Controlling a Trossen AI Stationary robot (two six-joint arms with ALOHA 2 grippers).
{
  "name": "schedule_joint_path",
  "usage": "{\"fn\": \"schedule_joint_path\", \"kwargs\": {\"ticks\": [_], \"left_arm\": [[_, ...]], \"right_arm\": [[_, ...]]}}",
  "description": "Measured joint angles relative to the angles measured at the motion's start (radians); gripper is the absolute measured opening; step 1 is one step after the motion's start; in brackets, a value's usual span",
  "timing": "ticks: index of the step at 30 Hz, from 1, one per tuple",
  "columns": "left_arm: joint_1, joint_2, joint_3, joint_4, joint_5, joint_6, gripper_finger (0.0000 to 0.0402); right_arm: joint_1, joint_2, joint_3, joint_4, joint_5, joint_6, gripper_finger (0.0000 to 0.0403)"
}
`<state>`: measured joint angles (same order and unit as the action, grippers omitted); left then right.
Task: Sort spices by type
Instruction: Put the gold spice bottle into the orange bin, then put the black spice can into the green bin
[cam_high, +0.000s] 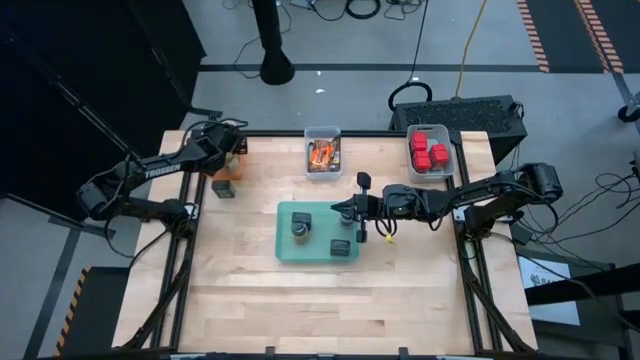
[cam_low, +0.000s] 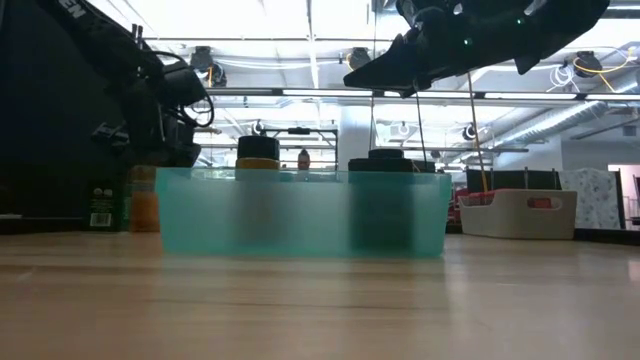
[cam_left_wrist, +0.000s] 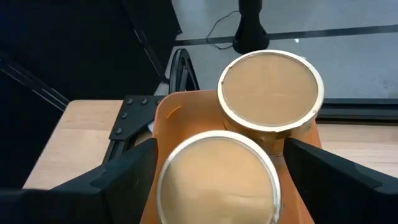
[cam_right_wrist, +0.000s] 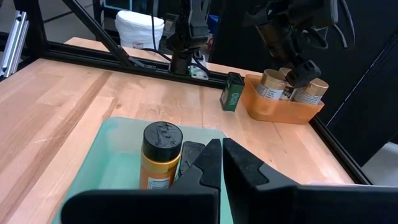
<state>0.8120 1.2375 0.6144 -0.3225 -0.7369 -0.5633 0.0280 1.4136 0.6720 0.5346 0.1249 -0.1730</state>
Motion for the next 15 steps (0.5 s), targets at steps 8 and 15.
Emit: {"fn": "schedule_joint_path", "kwargs": {"ticks": [8, 15], "left_arm": [[-0.001, -0.094, 0.023, -0.039, 0.050, 0.002, 0.0348], [-0.045, -0.183, 0.057, -0.036, 0.137, 0.029, 0.0349]], "right_arm": [[0.000, 0.000, 0.000, 0.000, 0.000, 0.000, 0.0000], [0.000, 0.000, 0.000, 0.000, 0.004, 0.000, 0.0000]]}}
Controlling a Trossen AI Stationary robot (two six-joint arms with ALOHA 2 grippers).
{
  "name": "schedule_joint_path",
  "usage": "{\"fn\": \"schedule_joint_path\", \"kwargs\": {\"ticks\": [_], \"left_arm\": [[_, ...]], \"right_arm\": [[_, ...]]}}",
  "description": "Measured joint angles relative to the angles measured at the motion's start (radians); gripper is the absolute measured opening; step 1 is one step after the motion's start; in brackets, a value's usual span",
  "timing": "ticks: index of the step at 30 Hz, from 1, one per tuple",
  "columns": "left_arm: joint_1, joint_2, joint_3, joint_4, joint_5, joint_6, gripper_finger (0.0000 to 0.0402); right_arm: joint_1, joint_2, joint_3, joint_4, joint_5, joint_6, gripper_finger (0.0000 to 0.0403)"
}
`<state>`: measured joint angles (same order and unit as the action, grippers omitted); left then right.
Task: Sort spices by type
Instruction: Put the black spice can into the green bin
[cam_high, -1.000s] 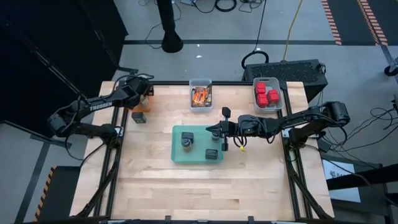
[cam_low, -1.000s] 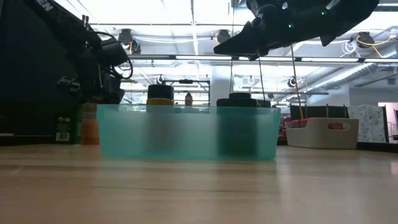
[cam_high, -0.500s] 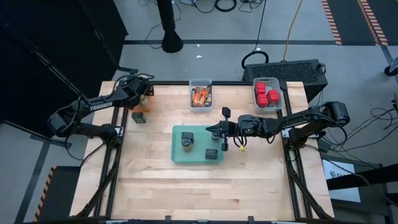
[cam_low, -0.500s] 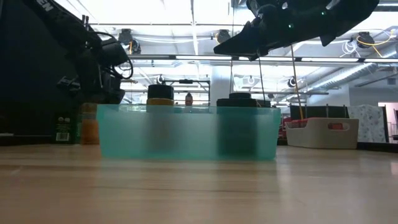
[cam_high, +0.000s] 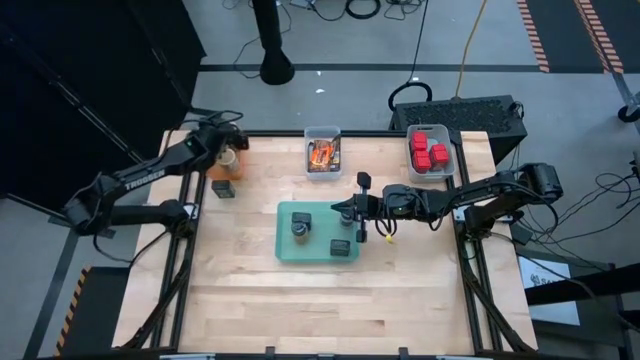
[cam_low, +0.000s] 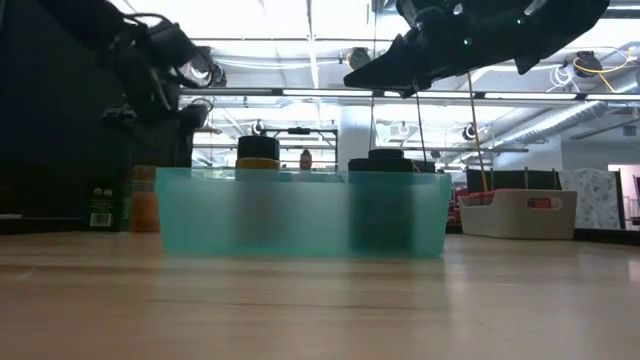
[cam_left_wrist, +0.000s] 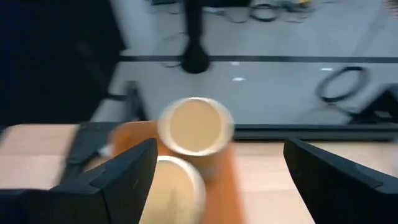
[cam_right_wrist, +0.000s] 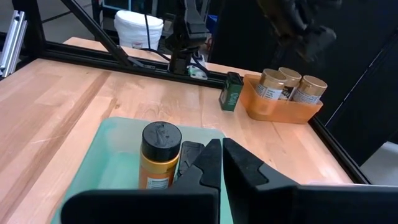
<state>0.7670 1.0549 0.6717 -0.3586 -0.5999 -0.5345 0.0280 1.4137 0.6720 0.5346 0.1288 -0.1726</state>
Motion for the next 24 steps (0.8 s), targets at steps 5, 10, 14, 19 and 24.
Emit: {"fn": "schedule_joint_path", "kwargs": {"ticks": [5, 10, 14, 19, 24], "left_arm": [[-0.116, -0.050, 0.001, 0.013, 0.108, 0.000, 0.0349], [-0.290, -0.090, 0.001, 0.005, 0.243, -0.009, 0.0349], [-0.410, -0.121, 0.001, 0.002, 0.343, -0.030, 0.0349], [-0.498, -0.170, 0.042, -0.128, 0.390, -0.041, 0.0349], [-0.621, -0.150, 0.146, -0.233, 0.483, -0.094, 0.0349]], "right_arm": [[0.000, 0.000, 0.000, 0.000, 0.006, 0.015, 0.0000], [0.000, 0.000, 0.000, 0.000, 0.006, 0.015, 0.0000], [0.000, 0.000, 0.000, 0.000, 0.006, 0.016, 0.0000], [0.000, 0.000, 0.000, -0.004, 0.006, 0.046, 0.0000], [0.000, 0.000, 0.000, -0.011, 0.005, 0.056, 0.0000]]}}
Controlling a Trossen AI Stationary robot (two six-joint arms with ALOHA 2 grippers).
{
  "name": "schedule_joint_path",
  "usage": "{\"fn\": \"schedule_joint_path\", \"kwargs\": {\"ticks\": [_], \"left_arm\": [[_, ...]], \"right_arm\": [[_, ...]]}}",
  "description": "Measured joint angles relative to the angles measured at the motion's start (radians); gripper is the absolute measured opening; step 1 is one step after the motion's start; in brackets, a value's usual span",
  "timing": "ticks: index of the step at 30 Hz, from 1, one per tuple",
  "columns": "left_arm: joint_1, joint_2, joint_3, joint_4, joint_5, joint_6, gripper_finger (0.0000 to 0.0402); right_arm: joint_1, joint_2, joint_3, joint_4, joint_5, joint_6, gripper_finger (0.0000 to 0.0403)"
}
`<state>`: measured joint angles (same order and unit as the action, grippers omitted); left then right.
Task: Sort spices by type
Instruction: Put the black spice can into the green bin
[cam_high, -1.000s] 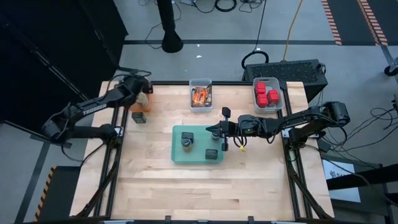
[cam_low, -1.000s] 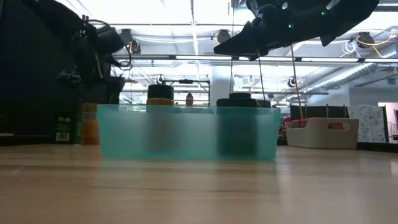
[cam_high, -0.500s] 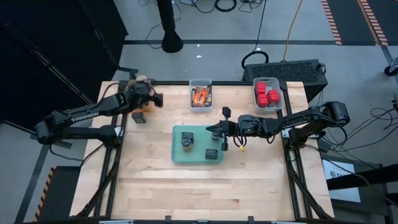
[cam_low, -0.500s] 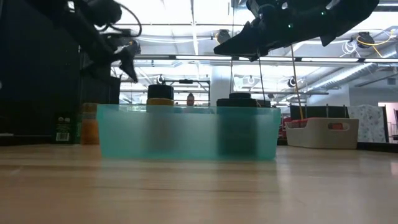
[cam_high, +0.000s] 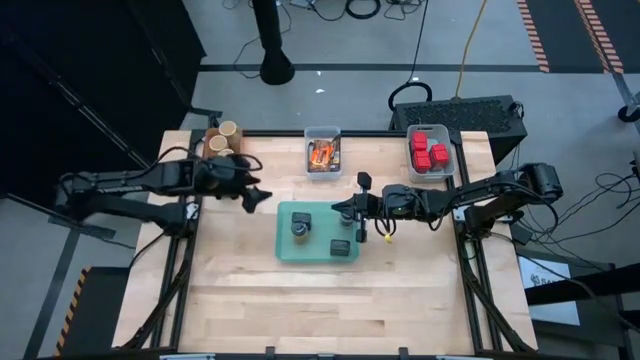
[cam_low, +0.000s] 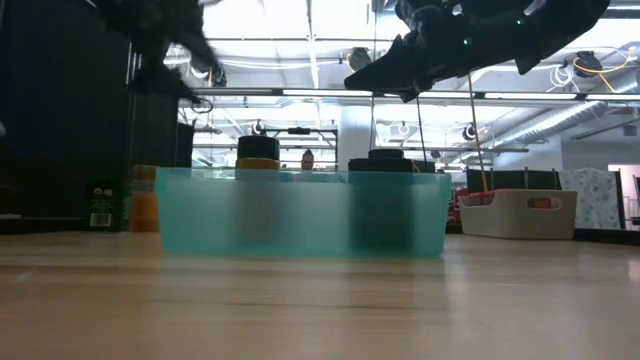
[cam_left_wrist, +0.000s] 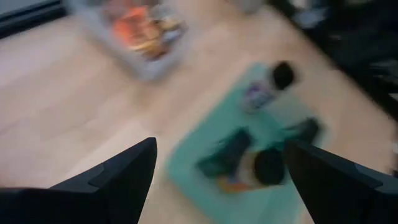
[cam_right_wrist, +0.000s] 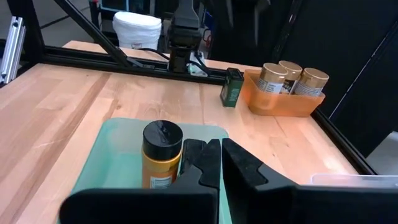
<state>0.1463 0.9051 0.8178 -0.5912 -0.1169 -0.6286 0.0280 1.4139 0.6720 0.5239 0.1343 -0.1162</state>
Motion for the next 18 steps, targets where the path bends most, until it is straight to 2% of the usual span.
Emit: {"fn": "schedule_joint_path", "kwargs": {"ticks": [5, 9, 13, 18], "left_arm": [[-0.101, 0.095, 0.101, -0.033, -0.004, -0.014, 0.0349], [-0.137, 0.209, 0.181, -0.174, -0.034, -0.023, 0.0349], [-0.157, 0.331, 0.277, -0.474, -0.040, -0.025, 0.0349], [-0.141, 0.414, 0.320, -0.856, -0.121, -0.020, 0.0349]], "right_arm": [[0.000, 0.000, 0.049, -0.056, 0.014, 0.022, 0.0000], [0.002, 0.000, 0.150, -0.272, 0.123, 0.035, 0.0000], [0.003, 0.000, 0.244, -0.465, 0.152, 0.068, 0.0000], [0.011, -0.028, 0.266, -0.531, 0.148, 0.073, 0.0000]]}}
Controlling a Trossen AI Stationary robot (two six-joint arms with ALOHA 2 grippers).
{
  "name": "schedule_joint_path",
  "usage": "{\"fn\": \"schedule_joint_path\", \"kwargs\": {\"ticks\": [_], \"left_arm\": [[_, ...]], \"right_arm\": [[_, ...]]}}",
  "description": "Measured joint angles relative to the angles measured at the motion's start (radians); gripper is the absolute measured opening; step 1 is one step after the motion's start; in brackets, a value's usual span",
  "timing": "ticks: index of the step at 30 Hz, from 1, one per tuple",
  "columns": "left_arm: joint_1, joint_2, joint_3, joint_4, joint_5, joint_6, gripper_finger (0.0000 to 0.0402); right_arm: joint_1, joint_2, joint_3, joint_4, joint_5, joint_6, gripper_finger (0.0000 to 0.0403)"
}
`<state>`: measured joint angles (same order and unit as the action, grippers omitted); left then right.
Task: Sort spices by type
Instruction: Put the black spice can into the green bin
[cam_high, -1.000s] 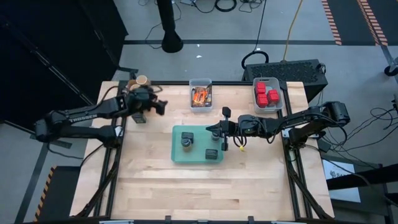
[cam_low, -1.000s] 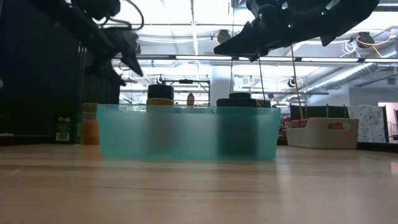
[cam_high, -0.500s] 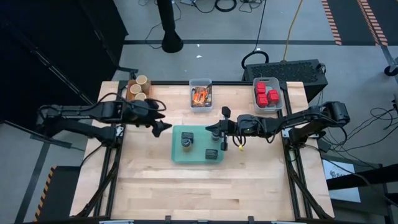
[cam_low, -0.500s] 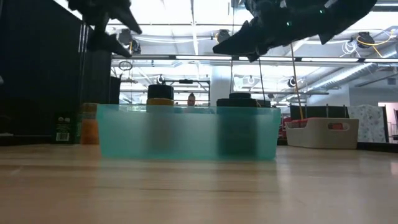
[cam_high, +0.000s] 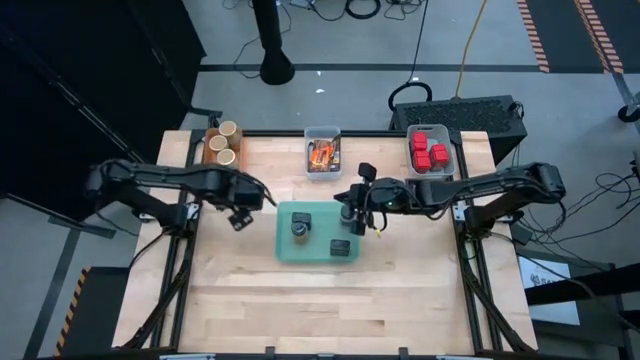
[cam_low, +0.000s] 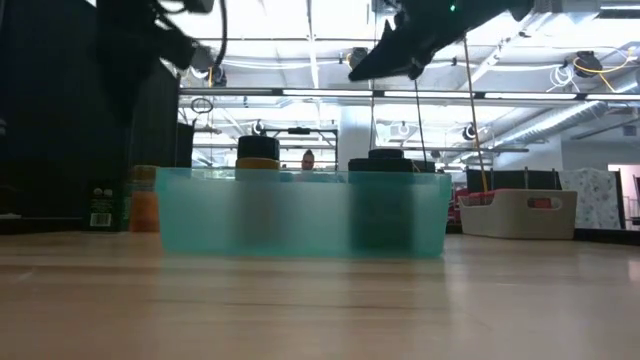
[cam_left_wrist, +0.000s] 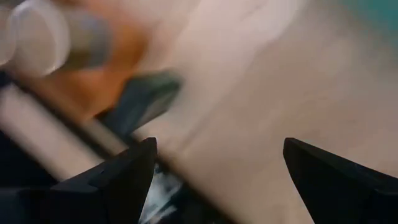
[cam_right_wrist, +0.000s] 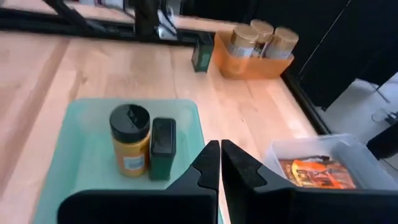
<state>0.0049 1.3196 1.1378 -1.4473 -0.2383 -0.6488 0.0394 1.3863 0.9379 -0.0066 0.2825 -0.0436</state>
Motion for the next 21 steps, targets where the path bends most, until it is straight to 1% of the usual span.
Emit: {"fn": "schedule_joint_path", "kwargs": {"ticks": [2, 4, 6, 8, 14, 19, 21], "left_arm": [[0.032, 0.014, -0.004, -0.079, -0.019, -0.001, 0.0349], [0.067, 0.028, -0.013, -0.114, -0.024, -0.002, 0.0349], [0.100, 0.038, -0.020, -0.114, -0.025, 0.001, 0.0349], [0.131, 0.051, -0.028, -0.110, -0.026, 0.036, 0.0349], [0.189, 0.095, -0.054, -0.093, -0.030, 0.260, 0.0349], [0.224, 0.115, -0.055, -0.084, -0.066, 0.271, 0.0349], [0.233, 0.115, -0.055, -0.077, -0.077, 0.305, 0.0349]], "right_arm": [[0.000, -0.024, 0.002, -0.030, 0.000, -0.001, 0.0000], [0.000, -0.046, 0.002, -0.065, 0.001, 0.000, 0.0000], [0.000, -0.065, 0.001, -0.082, 0.002, 0.000, 0.0000], [0.000, -0.083, 0.001, -0.084, 0.004, 0.002, 0.0000], [0.002, -0.086, 0.000, -0.085, 0.002, -0.013, 0.0000], [0.002, -0.086, 0.000, -0.084, 0.001, -0.030, 0.0000], [0.002, -0.086, 0.000, -0.083, 0.001, -0.034, 0.0000]]}}
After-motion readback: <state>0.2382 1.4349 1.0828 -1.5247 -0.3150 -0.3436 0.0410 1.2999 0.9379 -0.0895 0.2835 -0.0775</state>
